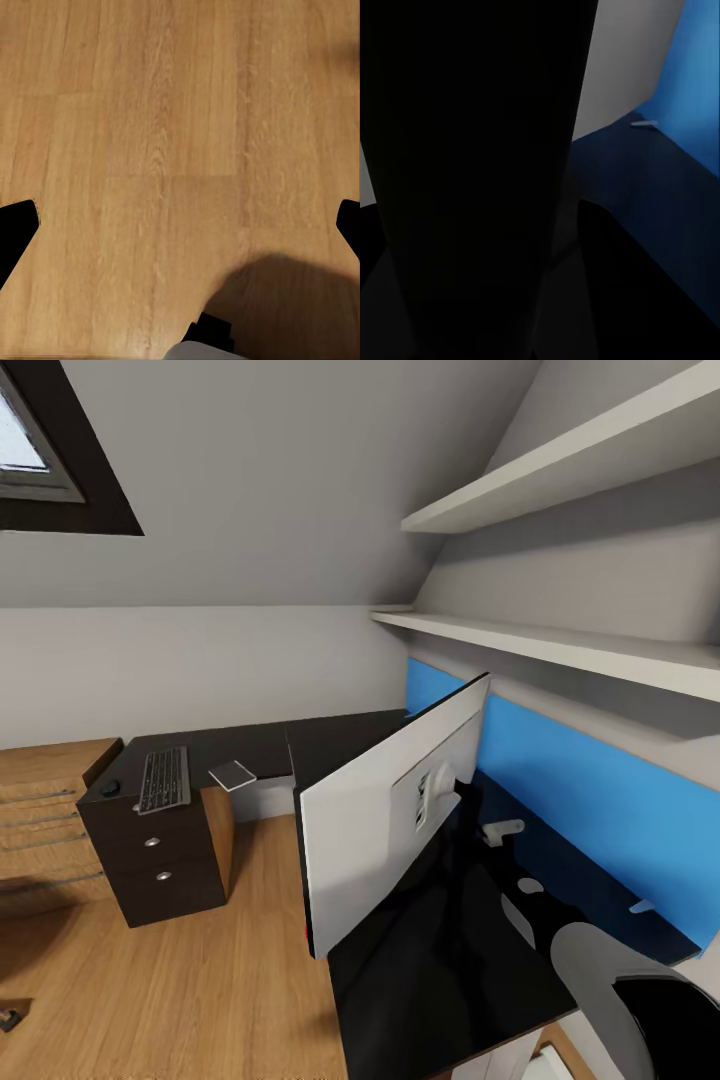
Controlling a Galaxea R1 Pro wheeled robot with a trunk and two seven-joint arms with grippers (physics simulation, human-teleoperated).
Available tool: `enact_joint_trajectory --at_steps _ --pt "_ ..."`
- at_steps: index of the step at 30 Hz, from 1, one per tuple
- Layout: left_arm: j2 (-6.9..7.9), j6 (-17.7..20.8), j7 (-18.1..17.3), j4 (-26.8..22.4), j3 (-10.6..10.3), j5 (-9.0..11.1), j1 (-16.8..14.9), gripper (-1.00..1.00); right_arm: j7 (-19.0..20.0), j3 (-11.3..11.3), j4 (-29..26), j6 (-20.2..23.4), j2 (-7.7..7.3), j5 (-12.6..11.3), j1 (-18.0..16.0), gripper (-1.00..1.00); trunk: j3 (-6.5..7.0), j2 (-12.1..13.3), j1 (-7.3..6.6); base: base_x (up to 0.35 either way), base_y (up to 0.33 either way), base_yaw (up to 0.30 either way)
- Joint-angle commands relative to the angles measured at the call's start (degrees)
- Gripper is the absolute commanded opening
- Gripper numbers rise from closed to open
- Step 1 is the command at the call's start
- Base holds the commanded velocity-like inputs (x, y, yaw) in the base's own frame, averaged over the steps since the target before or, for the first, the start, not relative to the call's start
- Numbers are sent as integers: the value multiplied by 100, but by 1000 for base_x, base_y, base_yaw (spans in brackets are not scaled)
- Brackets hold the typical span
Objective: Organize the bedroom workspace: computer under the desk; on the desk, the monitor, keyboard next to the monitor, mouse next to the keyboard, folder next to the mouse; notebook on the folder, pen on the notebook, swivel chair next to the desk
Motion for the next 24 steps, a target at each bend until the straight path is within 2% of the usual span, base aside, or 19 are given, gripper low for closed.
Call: enact_joint_trajectory --at_steps 1,7,24 --pt "0 -20 26 7 -50 47 -6 100 3 66 2 -20 -3 21 -3 -100 -10 -4 0 0 0 238" --pt "0 -20 26 7 -50 47 -4 100 3 66 7 -20 -3 21 -3 -100 -33 -4 0 -62 -130 247" --pt "0 -20 26 7 -50 47 -6 100 11 66 10 -20 -3 21 -3 -100 -116 -4 0 -144 -296 240"
